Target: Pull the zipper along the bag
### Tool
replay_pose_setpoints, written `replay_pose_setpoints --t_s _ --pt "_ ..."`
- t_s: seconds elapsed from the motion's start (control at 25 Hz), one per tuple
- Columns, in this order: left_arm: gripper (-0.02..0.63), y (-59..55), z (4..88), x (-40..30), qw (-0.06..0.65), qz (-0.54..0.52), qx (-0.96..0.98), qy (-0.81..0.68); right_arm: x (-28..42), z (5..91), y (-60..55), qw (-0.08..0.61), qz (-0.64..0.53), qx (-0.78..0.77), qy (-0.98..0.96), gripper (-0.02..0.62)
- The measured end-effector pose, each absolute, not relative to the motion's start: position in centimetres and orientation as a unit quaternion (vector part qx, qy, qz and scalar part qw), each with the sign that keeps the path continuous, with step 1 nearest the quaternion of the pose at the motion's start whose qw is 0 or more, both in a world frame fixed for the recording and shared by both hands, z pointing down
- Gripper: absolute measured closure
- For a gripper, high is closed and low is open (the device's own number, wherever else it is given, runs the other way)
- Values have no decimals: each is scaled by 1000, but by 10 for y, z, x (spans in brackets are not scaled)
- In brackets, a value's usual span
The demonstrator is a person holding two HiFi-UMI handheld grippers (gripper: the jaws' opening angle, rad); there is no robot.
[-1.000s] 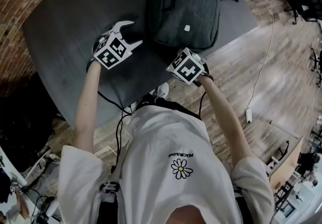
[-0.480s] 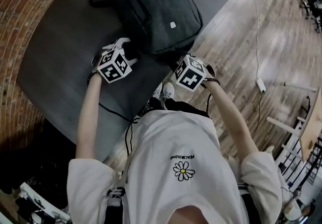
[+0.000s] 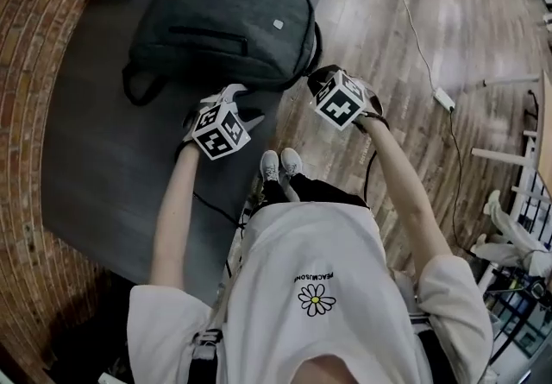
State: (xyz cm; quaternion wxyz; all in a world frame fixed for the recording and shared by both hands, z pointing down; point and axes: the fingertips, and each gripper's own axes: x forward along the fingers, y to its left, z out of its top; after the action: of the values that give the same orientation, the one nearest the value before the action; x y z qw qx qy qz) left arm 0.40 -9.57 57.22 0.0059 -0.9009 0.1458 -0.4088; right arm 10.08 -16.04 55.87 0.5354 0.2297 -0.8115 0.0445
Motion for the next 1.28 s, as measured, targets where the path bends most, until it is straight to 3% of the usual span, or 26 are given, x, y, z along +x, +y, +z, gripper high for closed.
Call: replay_pose_setpoints --t_s 0.16,0.32,0.4,0.48,0.56,0.64,0.84,1.28 --pt "364 -104 586 67 0 -396 -911 111 114 559 -192 527 53 259 -808 588" --pt "365 -100 549 102 10 -354 -930 93 113 563 -199 528 43 253 -809 588" --pt "388 -112 512 90 28 -332 -935 121 113 562 -199 523 41 256 -812 588" --pt "458 -144 476 60 75 -335 -921 185 116 561 -198 518 44 265 -812 588" --pt "520 -183 456 17 149 -386 -879 239 117 562 -195 515 48 271 -812 588" --pt "537 -213 461 -22 183 -449 -839 247 117 564 -191 514 53 275 -811 588" --pt "555 -231 485 -41 119 -432 -869 211 121 565 -183 508 84 289 -807 588" --pt "557 -232 495 -38 113 -412 -881 204 70 564 -138 451 191 275 -828 584"
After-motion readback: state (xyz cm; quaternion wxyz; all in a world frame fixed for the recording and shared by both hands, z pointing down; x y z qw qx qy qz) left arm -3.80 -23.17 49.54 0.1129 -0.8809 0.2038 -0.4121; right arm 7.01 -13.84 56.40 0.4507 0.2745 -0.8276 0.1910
